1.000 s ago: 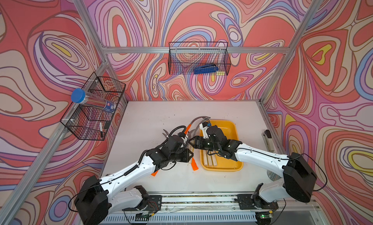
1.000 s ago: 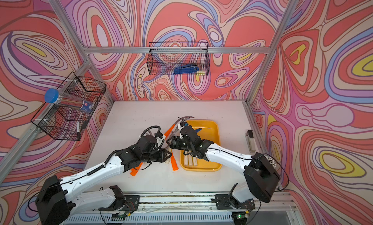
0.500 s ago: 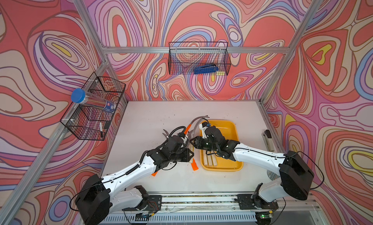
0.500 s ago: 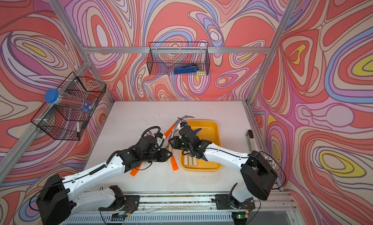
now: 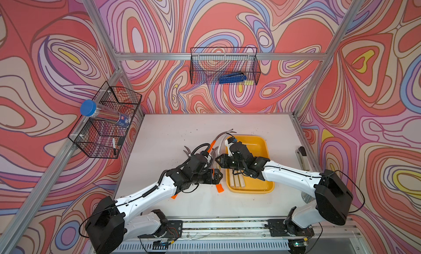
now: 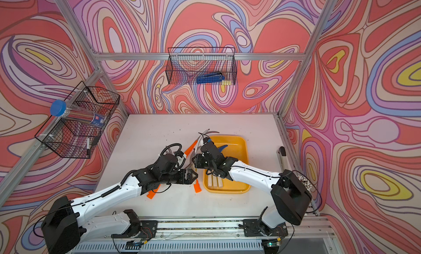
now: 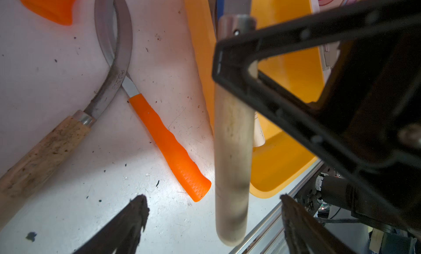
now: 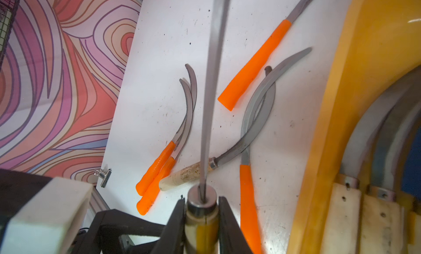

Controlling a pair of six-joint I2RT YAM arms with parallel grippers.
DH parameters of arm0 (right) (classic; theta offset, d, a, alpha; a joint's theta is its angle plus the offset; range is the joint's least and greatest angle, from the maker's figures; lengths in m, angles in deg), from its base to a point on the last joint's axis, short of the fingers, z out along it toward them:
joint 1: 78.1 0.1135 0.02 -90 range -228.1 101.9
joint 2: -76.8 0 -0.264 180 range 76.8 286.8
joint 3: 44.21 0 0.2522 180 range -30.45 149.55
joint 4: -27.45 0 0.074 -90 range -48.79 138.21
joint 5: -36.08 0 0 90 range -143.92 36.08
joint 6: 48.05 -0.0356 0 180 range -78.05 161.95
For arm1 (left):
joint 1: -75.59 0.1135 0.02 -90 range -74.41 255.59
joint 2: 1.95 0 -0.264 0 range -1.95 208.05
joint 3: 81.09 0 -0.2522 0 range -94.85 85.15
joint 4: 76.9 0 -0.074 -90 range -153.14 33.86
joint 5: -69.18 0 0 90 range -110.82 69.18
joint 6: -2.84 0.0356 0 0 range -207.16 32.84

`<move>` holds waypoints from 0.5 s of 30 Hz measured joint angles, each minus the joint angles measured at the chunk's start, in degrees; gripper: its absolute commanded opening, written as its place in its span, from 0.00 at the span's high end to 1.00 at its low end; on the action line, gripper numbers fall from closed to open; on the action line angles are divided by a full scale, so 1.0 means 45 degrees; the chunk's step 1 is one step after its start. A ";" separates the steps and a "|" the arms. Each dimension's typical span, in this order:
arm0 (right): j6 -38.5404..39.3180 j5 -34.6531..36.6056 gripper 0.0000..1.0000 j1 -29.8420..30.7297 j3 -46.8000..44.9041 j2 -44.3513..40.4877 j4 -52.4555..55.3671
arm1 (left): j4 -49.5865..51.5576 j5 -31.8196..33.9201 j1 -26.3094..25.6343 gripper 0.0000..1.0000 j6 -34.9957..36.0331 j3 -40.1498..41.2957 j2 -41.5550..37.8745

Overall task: Put small sickles into storage boxes
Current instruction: Place the sickle in the storage box.

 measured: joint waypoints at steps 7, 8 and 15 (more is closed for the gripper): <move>0.1127 -0.0301 1.00 -0.1307 0.0427 -0.0389 0.1292 | 0.0772 0.0583 0.0000 0.00 0.0296 -0.0005 -0.0413; 0.1302 -0.0437 1.00 -0.1598 0.0457 -0.0442 0.1472 | 0.0879 0.0661 0.0000 0.00 0.0325 -0.0005 -0.0437; 0.2987 -0.1229 1.00 -0.3546 0.0520 -0.0578 0.3016 | 0.1530 0.1637 0.0000 0.00 0.0364 -0.0010 -0.0457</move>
